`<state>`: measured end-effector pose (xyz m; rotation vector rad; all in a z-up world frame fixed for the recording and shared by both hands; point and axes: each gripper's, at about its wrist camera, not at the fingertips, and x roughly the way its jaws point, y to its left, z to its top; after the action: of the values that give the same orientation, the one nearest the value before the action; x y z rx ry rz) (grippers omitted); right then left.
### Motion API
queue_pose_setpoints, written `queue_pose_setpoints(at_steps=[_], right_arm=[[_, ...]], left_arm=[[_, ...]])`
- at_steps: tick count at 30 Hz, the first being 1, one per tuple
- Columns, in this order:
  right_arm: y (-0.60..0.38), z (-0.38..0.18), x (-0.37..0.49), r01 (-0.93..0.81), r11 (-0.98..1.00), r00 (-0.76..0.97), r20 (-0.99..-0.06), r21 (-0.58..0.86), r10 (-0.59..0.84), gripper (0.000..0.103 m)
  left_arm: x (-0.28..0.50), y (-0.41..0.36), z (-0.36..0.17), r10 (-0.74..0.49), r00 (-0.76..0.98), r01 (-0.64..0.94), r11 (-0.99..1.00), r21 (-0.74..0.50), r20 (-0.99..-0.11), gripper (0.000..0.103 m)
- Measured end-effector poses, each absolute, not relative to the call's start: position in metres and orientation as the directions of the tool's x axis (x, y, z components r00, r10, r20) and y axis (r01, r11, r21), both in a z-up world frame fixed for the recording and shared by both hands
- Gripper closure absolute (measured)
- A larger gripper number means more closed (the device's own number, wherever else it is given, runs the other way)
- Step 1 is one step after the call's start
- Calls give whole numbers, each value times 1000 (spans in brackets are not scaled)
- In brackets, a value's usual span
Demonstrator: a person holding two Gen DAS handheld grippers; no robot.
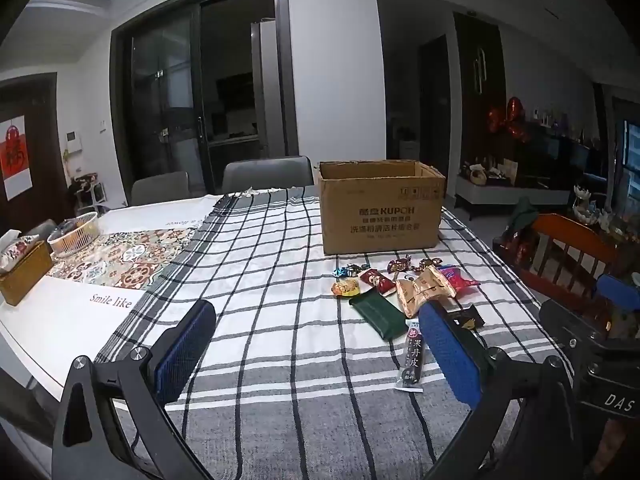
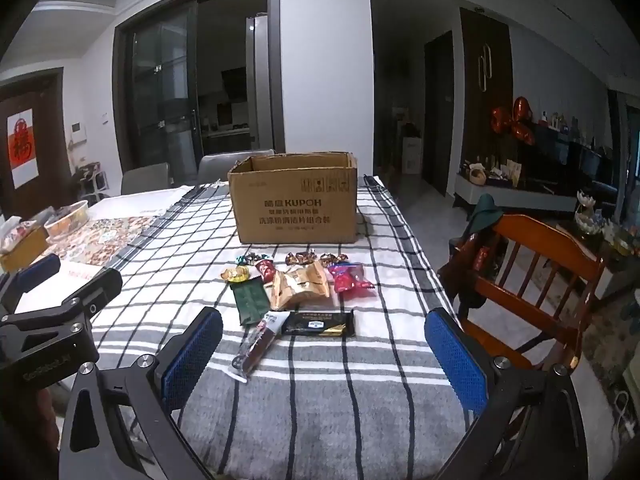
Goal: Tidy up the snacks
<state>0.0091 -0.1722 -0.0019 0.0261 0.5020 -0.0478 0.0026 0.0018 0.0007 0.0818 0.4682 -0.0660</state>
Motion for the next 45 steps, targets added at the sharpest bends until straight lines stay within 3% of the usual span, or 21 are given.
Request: queue_pose_setpoints(at_steps=[45], right_arm=[[-169,-1,9,54,999,877,-478,6,-45,1]], left_arm=[[1,7,0,-52,892,84,995,53,-449,0]])
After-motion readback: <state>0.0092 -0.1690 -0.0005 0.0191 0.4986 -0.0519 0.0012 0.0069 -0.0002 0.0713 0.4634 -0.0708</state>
